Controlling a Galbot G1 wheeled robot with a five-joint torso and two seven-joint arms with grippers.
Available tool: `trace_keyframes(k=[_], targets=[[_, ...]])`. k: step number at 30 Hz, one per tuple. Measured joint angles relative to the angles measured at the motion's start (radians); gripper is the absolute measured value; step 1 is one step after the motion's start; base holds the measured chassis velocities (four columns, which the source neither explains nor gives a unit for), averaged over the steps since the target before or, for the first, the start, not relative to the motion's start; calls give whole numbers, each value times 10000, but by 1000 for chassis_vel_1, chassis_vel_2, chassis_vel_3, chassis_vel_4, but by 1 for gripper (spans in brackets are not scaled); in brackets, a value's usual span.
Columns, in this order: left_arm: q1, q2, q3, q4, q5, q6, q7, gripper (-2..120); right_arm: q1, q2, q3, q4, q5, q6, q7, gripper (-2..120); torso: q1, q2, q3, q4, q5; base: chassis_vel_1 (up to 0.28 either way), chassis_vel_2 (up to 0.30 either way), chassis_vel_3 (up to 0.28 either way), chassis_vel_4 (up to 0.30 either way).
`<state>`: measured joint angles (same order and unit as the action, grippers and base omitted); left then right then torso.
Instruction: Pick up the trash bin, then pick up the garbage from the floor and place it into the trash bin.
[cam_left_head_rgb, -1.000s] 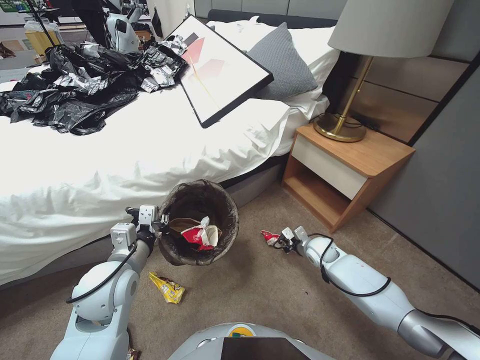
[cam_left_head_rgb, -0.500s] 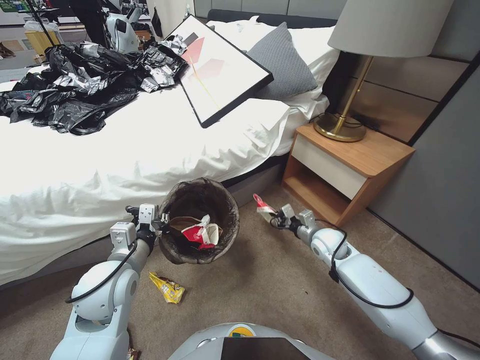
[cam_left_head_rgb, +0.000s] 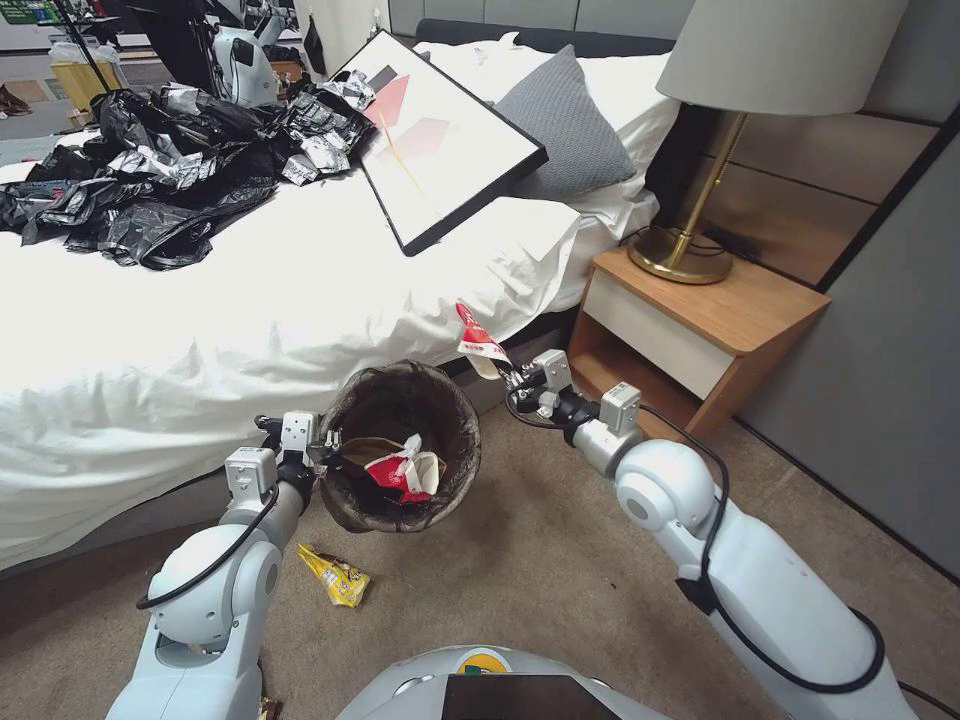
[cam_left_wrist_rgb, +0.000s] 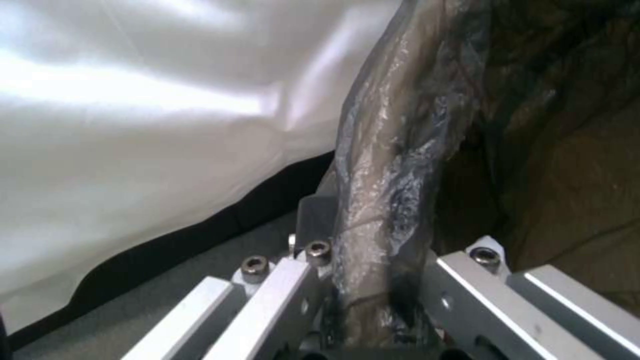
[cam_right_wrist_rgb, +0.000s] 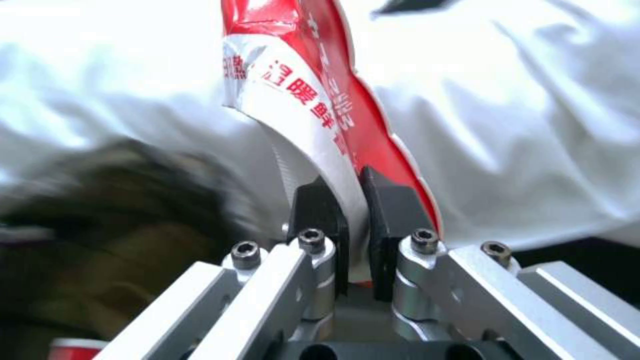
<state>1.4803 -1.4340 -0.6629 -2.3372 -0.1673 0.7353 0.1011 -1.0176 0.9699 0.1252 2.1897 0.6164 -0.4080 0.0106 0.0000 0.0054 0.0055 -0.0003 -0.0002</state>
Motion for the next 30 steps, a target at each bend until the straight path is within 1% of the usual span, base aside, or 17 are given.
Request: trace_keyframes(k=[2,3,5,6,9,10,14,20,30], targets=[[-38,-34,49,12,15,0,9,0,103,-106,-246,333,138,-5,-196,6,0,0,0,0,1,0,0,0,0],[-38,-34,49,12,15,0,9,0,103,-106,-246,333,138,-5,-196,6,0,0,0,0,1,0,0,0,0],[-59,-65,80,14,27,0,14,0,143,-170,-398,426,129,162,-649,6,0,0,0,1,1,0,0,0,0],[-59,-65,80,14,27,0,14,0,143,-170,-398,426,129,162,-649,6,0,0,0,1,1,0,0,0,0],[-59,-77,73,40,47,0,28,0,1,-114,-493,365,3,589,-1438,6,0,0,0,1,1,0,0,0,0],[-59,-77,73,40,47,0,28,0,1,-114,-493,365,3,589,-1438,6,0,0,0,1,1,0,0,0,0],[-70,-65,36,54,47,0,37,0,-397,198,-553,-117,-606,1343,-2267,6,0,0,0,0,2,0,0,0,0],[-87,-53,45,79,48,0,41,0,-642,584,-801,-549,-1041,1609,-2349,6,0,0,0,1,2,0,0,0,0],[-84,-49,33,79,48,0,49,0,-626,692,-870,-1017,-1264,1798,-2360,6,0,0,0,0,1,0,0,0,0]])
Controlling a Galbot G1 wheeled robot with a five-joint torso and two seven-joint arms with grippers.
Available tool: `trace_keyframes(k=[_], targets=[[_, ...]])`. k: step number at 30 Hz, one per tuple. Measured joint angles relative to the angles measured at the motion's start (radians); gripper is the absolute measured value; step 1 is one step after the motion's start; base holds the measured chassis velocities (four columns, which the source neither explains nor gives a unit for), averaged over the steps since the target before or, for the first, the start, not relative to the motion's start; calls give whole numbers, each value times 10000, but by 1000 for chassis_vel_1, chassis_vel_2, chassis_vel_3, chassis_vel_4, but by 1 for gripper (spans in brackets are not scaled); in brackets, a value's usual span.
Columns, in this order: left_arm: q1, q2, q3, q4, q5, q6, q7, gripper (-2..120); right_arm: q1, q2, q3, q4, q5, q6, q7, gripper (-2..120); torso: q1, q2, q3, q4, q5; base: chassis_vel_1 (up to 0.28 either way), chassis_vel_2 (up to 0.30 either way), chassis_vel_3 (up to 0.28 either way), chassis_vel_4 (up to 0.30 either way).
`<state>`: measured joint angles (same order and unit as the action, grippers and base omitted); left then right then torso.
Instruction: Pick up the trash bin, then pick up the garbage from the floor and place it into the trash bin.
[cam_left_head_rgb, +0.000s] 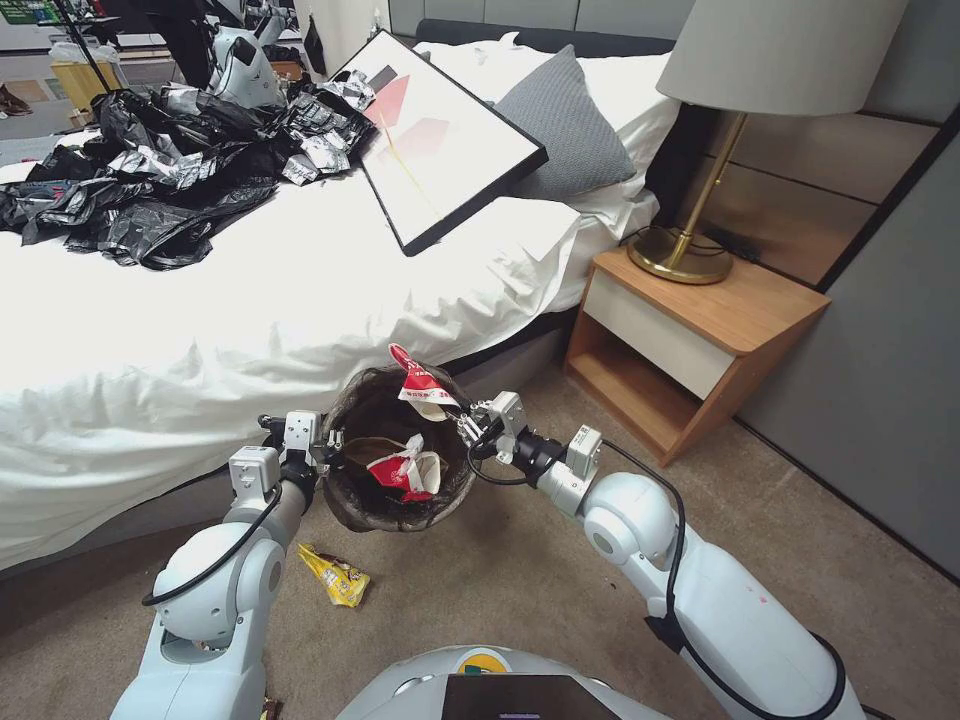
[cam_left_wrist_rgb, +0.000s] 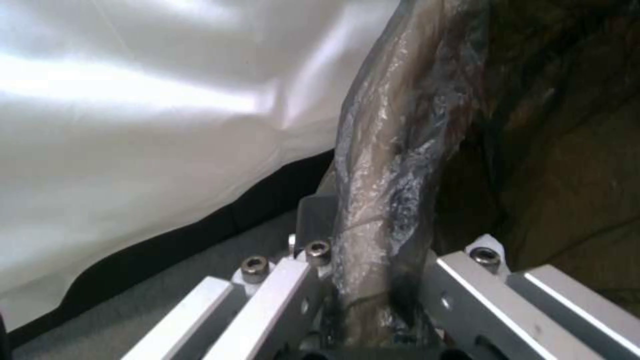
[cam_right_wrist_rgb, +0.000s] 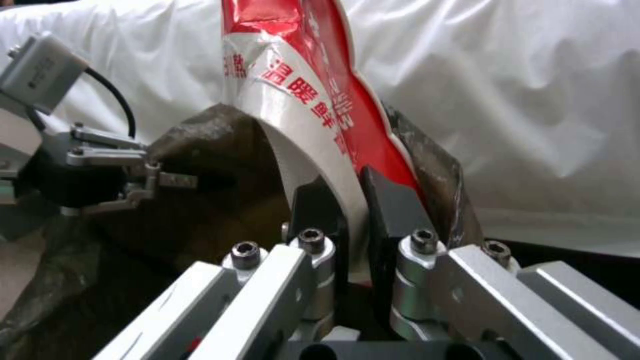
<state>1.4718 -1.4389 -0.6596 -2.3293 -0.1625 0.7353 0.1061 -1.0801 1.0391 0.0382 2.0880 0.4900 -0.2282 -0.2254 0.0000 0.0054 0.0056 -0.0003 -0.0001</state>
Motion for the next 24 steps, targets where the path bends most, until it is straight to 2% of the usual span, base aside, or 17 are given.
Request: trace_keyframes(k=[7,12,14,16,17,20,21,24], targets=[[-18,-17,17,29,15,0,3,0,18,157,-101,-326,-45,4,31,7,0,0,0,1,0,0,0,0,0],[-35,-15,11,45,25,0,6,0,-20,133,-157,-360,-28,-149,171,27,0,0,0,1,0,0,0,0,0],[-35,-15,10,48,26,0,7,0,-20,128,-161,-361,-15,-161,186,30,0,0,0,1,0,0,0,0,0],[-41,-22,13,62,32,0,9,0,-9,108,-211,-394,48,-182,285,43,0,0,0,0,1,0,0,0,0],[-41,-22,13,62,32,0,9,0,-9,108,-211,-394,48,-182,285,43,0,0,0,0,1,0,0,0,0],[-44,-44,36,80,59,0,21,0,122,66,-403,-523,133,-226,351,55,0,0,0,0,0,0,0,0,0],[-44,-44,36,80,59,0,21,0,122,66,-403,-523,133,-226,351,55,0,0,0,0,0,0,0,0,0],[-10,-20,21,55,65,0,31,0,281,8,-508,-519,316,-269,402,71,0,0,0,1,1,0,0,0,0]])
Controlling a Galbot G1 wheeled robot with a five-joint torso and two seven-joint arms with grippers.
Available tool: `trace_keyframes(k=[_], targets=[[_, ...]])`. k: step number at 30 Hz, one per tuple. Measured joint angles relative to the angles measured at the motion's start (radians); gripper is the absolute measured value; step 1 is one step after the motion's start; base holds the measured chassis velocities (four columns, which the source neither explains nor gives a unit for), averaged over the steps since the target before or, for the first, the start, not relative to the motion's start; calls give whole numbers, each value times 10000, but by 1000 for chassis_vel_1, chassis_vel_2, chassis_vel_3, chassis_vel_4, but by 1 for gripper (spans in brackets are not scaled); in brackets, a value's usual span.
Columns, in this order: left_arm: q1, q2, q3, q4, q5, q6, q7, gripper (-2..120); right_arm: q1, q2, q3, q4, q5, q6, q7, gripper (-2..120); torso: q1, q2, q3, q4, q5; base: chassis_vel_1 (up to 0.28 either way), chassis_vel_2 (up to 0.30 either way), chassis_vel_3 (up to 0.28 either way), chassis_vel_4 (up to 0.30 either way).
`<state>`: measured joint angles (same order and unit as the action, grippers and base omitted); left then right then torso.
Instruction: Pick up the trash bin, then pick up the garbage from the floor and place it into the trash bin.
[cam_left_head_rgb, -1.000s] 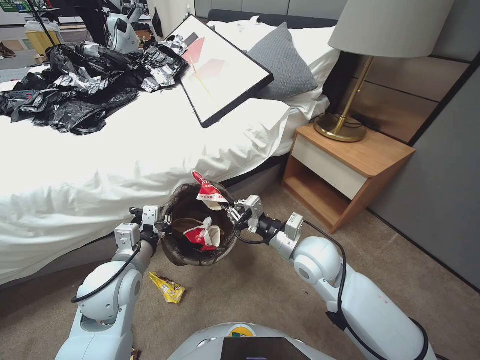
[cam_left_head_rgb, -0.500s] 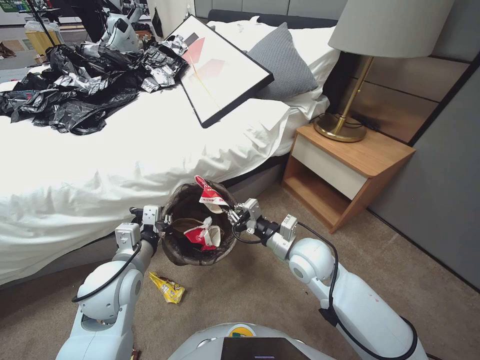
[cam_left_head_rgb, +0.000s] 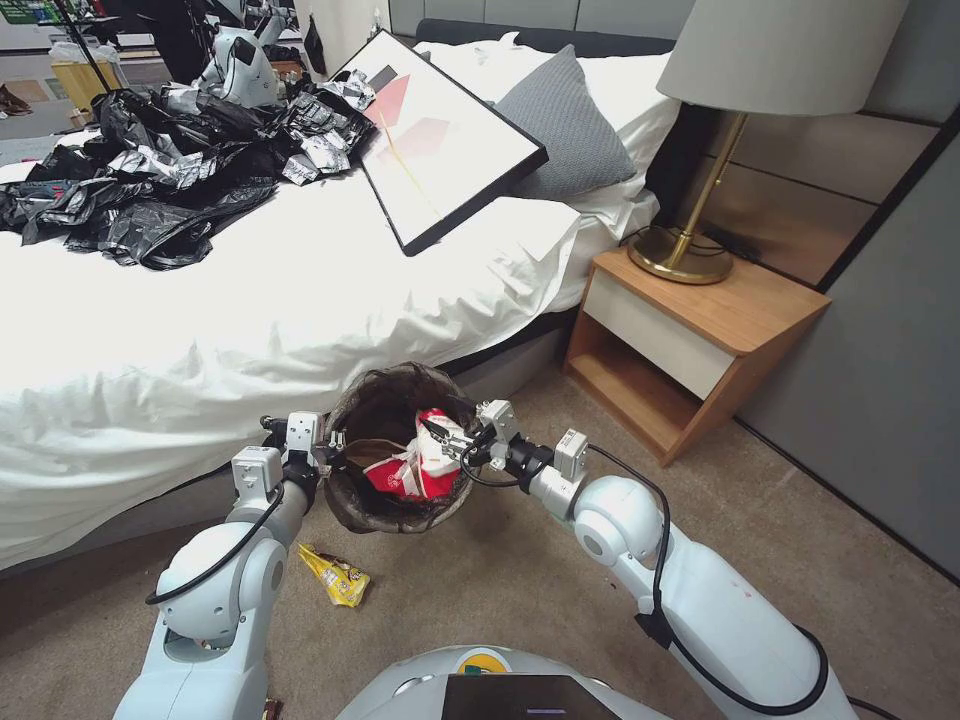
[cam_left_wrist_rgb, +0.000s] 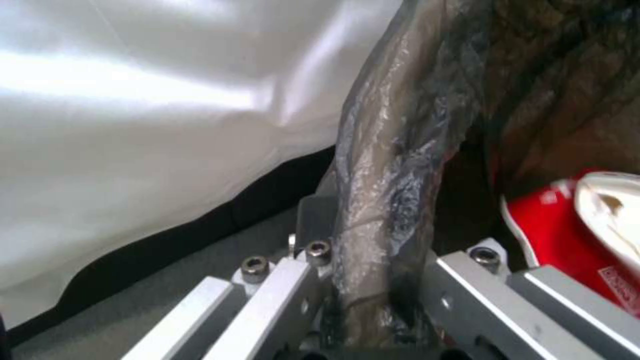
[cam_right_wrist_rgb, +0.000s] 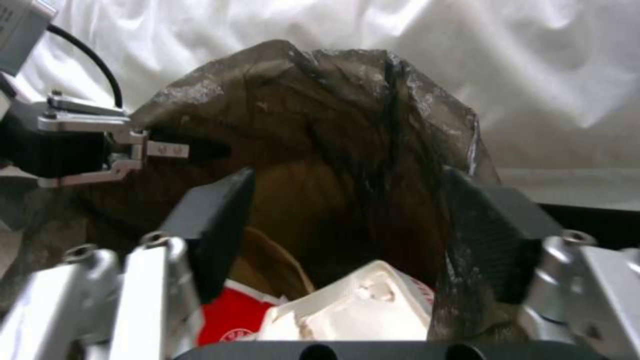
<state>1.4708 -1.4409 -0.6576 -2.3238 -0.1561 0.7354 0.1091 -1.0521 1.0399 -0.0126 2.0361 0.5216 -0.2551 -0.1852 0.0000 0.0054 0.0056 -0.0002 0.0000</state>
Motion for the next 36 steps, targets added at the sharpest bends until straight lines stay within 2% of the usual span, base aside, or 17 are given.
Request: trace_keyframes(k=[1,4,5,8,14,16,17,20,21,24,25,27,30,32,33,35,36], targets=[[0,0,0,0,0,0,0,0,0,0,0,0,0,0,0,71,0,0,0,0,0,0,0,0,0],[3,7,8,-8,6,0,6,0,-19,-5,52,222,119,-16,10,86,0,0,0,0,0,0,0,0,0],[3,7,8,-8,6,0,6,0,-19,-5,52,222,119,-16,10,86,0,0,0,0,0,0,0,0,0],[3,22,12,-9,30,0,29,0,-13,-128,210,635,359,-26,12,98,0,0,0,0,0,0,0,0,0],[-1,36,0,-8,38,0,37,0,195,-408,649,1391,1021,-49,278,100,0,0,0,0,0,0,0,0,0],[11,32,-10,-8,38,-17,36,0,205,-498,1333,1729,1202,54,650,100,0,0,0,2,0,0,0,0,0],[11,32,-10,-8,38,-17,36,0,205,-498,1333,1729,1202,54,650,100,0,0,0,2,0,0,0,0,0],[40,27,-27,-8,39,-53,28,0,-148,-465,2515,2030,1217,229,1013,100,0,0,0,-1,1,0,0,0,0],[40,27,-27,-8,39,-53,28,0,-148,-465,2515,2030,1217,229,1013,100,0,0,0,-1,1,0,0,0,0],[34,6,-6,-2,55,-72,20,0,-772,-274,4024,2544,941,357,1233,100,0,0,0,-1,2,0,0,0,0],[34,6,-6,-2,55,-72,20,0,-772,-274,4024,2544,941,357,1233,100,0,0,0,-1,2,0,0,0,0],[34,-11,29,18,66,-121,9,0,-1452,-86,5064,3037,640,488,1234,100,0,0,-1,-1,1,0,0,0,0],[36,-20,41,34,68,-143,1,0,-2043,85,5723,3341,324,734,1232,100,0,0,-1,-3,2,0,0,0,0],[35,-21,42,34,68,-144,1,0,-2107,106,5779,3363,287,767,1231,100,0,0,-1,-3,2,0,0,0,0],[46,-40,82,50,72,-180,-18,0,-2785,526,6354,3520,-226,1221,1240,100,0,0,-1,-2,0,0,0,0,0],[67,-75,129,49,46,-202,-54,0,-3228,1178,6663,3580,-588,1497,1288,100,0,1,-1,-1,0,0,0,0,0],[67,-75,129,49,46,-202,-54,0,-3228,1178,6663,3580,-588,1497,1288,100,0,1,-1,-1,0,0,0,0,0]])
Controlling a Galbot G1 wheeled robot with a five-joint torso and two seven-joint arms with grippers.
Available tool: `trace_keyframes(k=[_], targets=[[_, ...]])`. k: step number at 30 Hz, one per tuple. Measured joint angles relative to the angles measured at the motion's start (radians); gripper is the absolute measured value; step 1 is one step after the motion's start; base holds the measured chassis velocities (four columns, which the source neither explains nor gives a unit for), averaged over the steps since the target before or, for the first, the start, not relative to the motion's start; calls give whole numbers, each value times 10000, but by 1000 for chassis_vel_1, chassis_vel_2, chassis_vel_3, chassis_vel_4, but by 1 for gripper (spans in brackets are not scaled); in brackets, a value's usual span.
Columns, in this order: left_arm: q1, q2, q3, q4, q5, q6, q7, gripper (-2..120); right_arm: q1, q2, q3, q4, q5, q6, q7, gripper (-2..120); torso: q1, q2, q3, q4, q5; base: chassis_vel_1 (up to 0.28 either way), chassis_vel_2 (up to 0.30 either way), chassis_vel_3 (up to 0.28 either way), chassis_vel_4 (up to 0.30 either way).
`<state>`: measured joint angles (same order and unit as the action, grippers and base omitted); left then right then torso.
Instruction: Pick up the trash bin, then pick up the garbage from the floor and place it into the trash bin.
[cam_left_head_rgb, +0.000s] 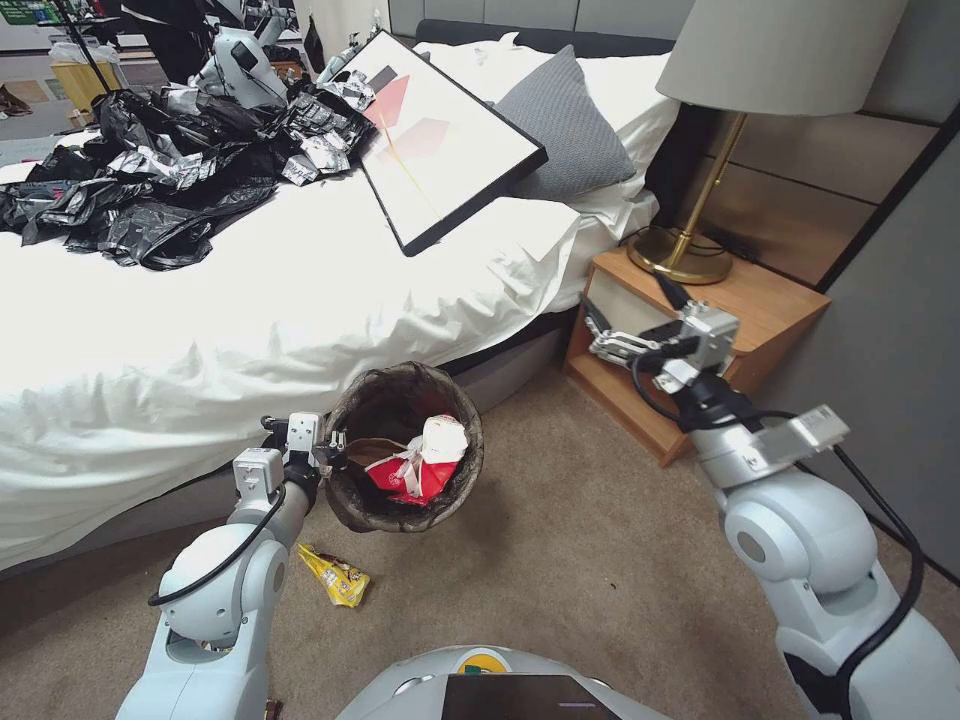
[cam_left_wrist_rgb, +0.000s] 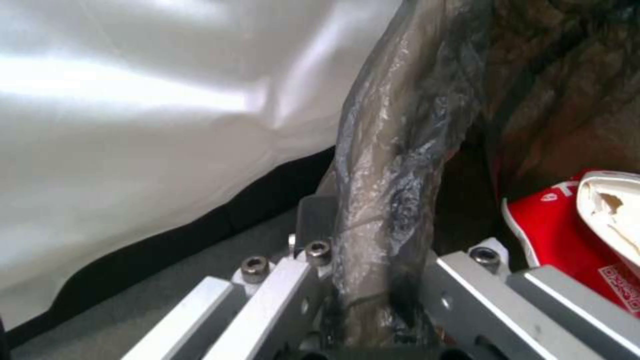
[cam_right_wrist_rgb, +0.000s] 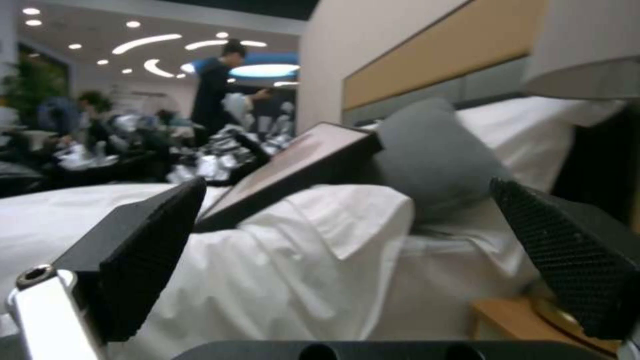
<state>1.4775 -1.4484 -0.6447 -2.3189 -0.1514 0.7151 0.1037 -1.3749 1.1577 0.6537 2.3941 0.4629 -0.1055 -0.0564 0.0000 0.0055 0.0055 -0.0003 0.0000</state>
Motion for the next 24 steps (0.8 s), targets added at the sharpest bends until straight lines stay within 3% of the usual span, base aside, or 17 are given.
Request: trace_keyframes(k=[4,11,24], targets=[[49,-32,17,-68,-181,19,-115,0,-767,1723,654,-138,-1326,539,-16,100,0,0,0,0,-1,0,0,0,0],[50,0,-28,-148,-152,70,-36,0,-1104,2272,690,-684,-2604,1236,-109,100,0,0,1,0,-1,0,0,0,0],[100,-9,-106,-258,-216,92,-23,0,-1096,2802,426,-1134,-2948,1532,-104,100,0,0,1,1,-1,32,34,29,32]])
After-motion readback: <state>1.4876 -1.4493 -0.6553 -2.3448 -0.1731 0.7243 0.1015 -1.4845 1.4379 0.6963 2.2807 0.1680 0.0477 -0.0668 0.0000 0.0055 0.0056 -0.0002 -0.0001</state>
